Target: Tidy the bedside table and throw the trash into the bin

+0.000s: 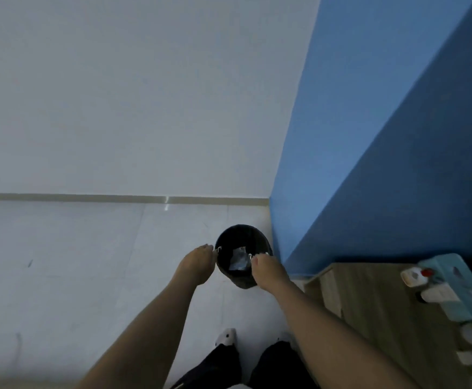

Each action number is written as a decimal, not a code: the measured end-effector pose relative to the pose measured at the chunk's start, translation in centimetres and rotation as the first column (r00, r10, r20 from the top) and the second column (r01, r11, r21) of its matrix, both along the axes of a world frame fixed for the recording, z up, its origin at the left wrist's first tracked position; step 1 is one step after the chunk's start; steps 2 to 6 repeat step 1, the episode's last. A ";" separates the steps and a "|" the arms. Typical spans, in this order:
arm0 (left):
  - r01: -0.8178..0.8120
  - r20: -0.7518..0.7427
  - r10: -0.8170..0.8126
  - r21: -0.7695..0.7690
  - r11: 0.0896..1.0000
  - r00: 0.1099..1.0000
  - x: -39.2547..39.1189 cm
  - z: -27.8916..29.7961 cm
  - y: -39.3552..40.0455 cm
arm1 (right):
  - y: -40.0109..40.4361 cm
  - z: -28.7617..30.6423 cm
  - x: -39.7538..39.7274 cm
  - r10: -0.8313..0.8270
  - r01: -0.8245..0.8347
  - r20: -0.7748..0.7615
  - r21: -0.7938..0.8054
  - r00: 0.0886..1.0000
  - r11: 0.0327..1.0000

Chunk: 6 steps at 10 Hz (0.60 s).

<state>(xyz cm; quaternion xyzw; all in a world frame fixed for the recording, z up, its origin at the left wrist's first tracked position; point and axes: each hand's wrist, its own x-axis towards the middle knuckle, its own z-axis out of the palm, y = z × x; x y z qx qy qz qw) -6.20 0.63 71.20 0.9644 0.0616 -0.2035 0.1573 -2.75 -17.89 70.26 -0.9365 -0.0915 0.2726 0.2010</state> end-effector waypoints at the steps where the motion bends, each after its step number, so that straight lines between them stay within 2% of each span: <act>1: -0.010 0.100 0.006 0.035 0.999 0.995 2.9 3.8 2.7 | 3.9 4.5 3.4 0.026 -0.033 0.136 0.050 0.990 0.998; 6: -0.010 0.100 0.006 0.035 0.999 0.995 2.9 3.8 2.7 | 3.9 4.5 3.4 0.026 -0.033 0.136 0.050 0.990 0.998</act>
